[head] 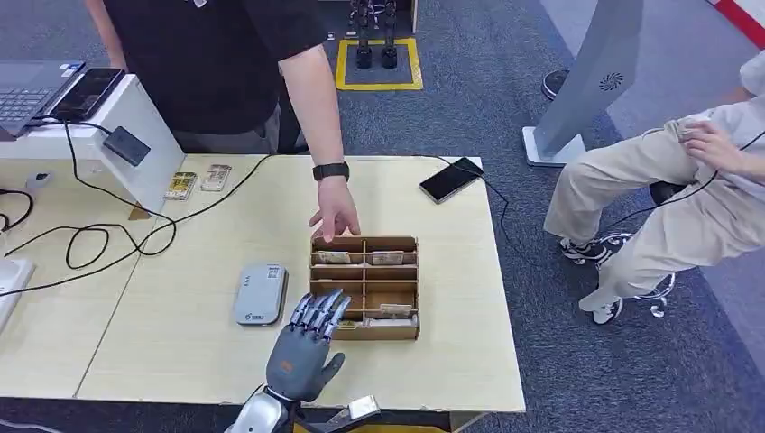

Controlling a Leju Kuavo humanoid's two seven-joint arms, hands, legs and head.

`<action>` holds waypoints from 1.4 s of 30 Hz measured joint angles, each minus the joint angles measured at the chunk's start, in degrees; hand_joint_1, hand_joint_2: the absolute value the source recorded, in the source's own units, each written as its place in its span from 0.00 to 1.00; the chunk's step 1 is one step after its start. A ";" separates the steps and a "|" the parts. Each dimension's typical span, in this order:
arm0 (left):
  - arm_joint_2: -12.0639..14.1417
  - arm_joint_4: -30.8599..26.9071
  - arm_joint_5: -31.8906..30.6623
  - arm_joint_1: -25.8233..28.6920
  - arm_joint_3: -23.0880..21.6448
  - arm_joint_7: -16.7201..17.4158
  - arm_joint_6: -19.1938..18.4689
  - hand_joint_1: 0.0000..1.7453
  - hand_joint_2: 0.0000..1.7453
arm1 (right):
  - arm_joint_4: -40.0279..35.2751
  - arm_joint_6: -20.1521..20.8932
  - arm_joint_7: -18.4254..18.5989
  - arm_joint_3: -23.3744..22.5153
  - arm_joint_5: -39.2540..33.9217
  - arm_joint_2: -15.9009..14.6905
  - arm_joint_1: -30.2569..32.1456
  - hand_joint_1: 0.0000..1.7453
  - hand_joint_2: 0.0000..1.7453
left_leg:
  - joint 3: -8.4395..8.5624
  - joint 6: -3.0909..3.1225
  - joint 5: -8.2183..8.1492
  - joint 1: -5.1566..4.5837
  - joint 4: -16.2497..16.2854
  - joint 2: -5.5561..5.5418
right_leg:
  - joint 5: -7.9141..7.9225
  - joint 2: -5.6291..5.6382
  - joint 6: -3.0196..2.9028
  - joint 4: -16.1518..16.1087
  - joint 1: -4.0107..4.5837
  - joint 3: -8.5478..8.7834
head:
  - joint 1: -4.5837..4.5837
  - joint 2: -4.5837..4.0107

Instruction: Pass the card to the sensor for recognition and then transmit it.

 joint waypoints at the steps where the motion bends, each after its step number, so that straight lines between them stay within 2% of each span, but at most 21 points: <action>1: -0.02 -0.24 -0.02 0.10 0.18 -0.07 0.00 0.07 1.00 | 0.00 0.00 0.02 0.00 0.00 0.00 -0.01 0.00 1.00 | 0.00 0.00 0.00 0.00 0.00 0.00 | 0.00 0.00 0.00 0.00 0.00 0.00 | 0.00 0.00; 2: -0.18 -0.51 -0.18 0.25 0.40 -0.20 0.00 0.33 1.00 | 0.00 0.00 0.02 0.00 0.00 0.00 0.00 0.00 1.00 | 0.00 0.00 0.00 0.00 0.00 0.00 | 0.00 0.00 0.00 0.00 0.00 0.00 | 0.00 0.00; 3: -0.26 -0.76 -0.24 0.40 0.63 -0.26 0.00 0.92 1.00 | 0.00 0.00 0.02 0.00 0.00 0.00 0.01 0.00 1.00 | 0.00 0.00 0.00 0.00 0.00 0.01 | 0.00 0.00 0.00 0.00 0.00 0.00 | 0.00 0.00; 4: -0.37 -1.16 -0.17 0.60 0.83 -0.59 0.00 1.00 1.00 | 0.00 0.00 0.02 0.00 -0.04 0.00 0.01 0.00 1.00 | 0.01 0.00 0.00 0.00 0.00 0.01 | 0.00 0.00 0.00 0.00 0.00 0.00 | 0.00 0.00; 9: -2.03 -6.13 1.38 2.25 3.81 -5.49 0.00 1.00 1.00 | 0.00 0.00 0.15 0.00 -0.26 0.04 0.01 0.00 1.00 | 0.00 0.00 0.00 0.00 0.00 0.00 | 0.00 0.00 0.00 0.00 0.01 -0.01 | 0.00 0.00; 12: -2.93 -8.53 1.22 2.59 5.68 -6.49 0.00 1.00 1.00 | -0.02 0.00 0.15 0.00 -0.26 0.18 0.00 0.00 1.00 | 0.00 0.00 0.00 0.00 0.00 0.00 | 0.00 0.00 0.00 0.00 0.00 -0.01 | 0.00 0.00; 17: -3.32 -9.75 -1.38 2.63 6.69 -5.45 0.00 1.00 1.00 | 0.00 0.00 0.15 0.00 -0.09 0.33 -0.02 0.00 1.00 | 0.00 0.00 0.00 0.00 0.00 0.01 | 0.00 0.00 0.00 0.00 0.01 -0.01 | 0.00 0.00; 24: -3.21 -9.75 -1.77 2.63 6.69 -3.67 0.00 1.00 1.00 | 0.00 0.00 0.28 0.02 -0.11 0.35 -0.02 0.00 1.00 | 0.00 0.00 0.00 0.00 0.00 0.01 | 0.00 0.00 0.00 0.00 0.00 -0.01 | 0.00 0.00; 25: -3.15 -9.68 -1.77 2.60 6.69 -3.41 -0.02 0.92 1.00 | 0.00 0.00 0.17 0.00 -0.11 0.35 -0.02 0.00 1.00 | 0.00 0.00 0.00 0.00 0.00 0.01 | 0.00 0.01 0.00 0.00 0.00 -0.01 | 0.00 0.00; 26: -3.04 -9.47 -1.79 2.55 6.69 -3.04 -0.02 0.33 1.00 | 0.00 0.00 0.07 0.00 -0.11 0.35 -0.03 0.00 1.00 | 0.00 0.00 0.00 0.00 0.00 0.01 | 0.00 0.01 0.00 0.00 0.00 -0.01 | 0.00 0.00; 27: -2.89 -9.07 -1.77 2.46 6.69 -2.82 -0.04 0.00 1.00 | 0.00 0.00 -0.07 0.00 -0.11 0.35 -0.04 0.00 1.00 | 0.00 0.00 0.00 0.00 0.00 0.01 | 0.00 0.01 0.00 0.00 0.00 -0.02 | 0.00 0.00; 42: -2.54 -7.45 0.05 2.29 6.65 -2.01 -0.15 0.00 1.00 | -0.02 0.00 0.59 0.00 -0.11 0.35 -0.03 0.00 1.00 | 0.00 0.00 0.00 0.00 0.00 0.01 | 0.00 0.01 0.00 0.00 0.00 -0.02 | 0.00 0.00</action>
